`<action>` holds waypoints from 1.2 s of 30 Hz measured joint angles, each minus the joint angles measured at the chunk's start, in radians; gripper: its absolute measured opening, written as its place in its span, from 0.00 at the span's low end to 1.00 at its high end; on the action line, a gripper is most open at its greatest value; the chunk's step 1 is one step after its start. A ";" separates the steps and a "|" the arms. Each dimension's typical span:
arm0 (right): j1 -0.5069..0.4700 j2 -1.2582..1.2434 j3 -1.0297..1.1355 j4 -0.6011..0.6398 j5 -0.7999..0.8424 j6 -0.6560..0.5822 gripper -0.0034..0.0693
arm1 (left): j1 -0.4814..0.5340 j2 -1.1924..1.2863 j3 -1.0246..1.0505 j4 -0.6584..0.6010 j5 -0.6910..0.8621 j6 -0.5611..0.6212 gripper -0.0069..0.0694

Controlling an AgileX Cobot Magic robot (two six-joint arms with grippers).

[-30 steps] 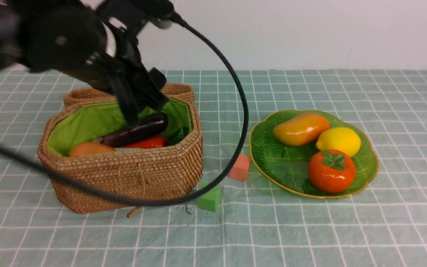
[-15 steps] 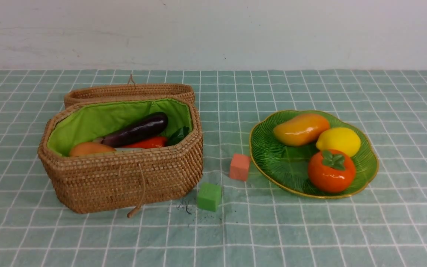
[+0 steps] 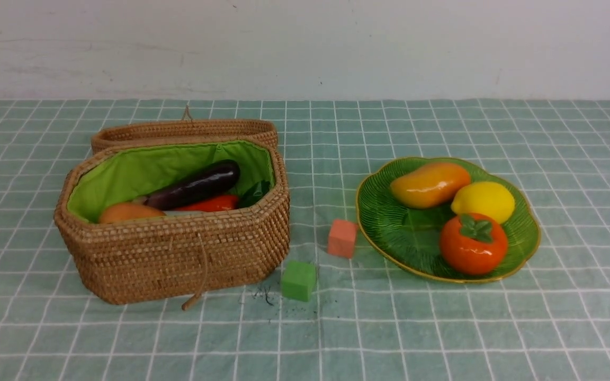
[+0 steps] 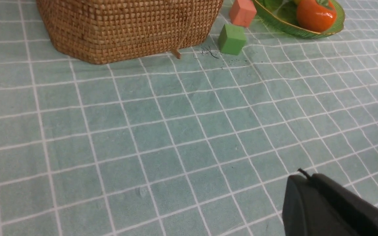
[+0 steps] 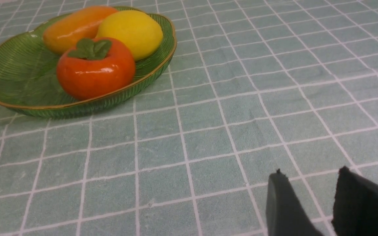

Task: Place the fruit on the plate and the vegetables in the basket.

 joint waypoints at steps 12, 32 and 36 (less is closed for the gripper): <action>0.000 0.000 0.000 0.000 0.000 0.000 0.38 | 0.000 0.031 0.001 -0.001 -0.024 -0.007 0.07; 0.000 0.000 0.000 0.000 0.000 0.000 0.38 | 0.180 0.031 0.214 0.231 -0.683 0.099 0.07; 0.000 0.000 0.000 0.000 0.000 0.000 0.38 | 0.360 0.029 0.357 0.161 -0.863 0.181 0.07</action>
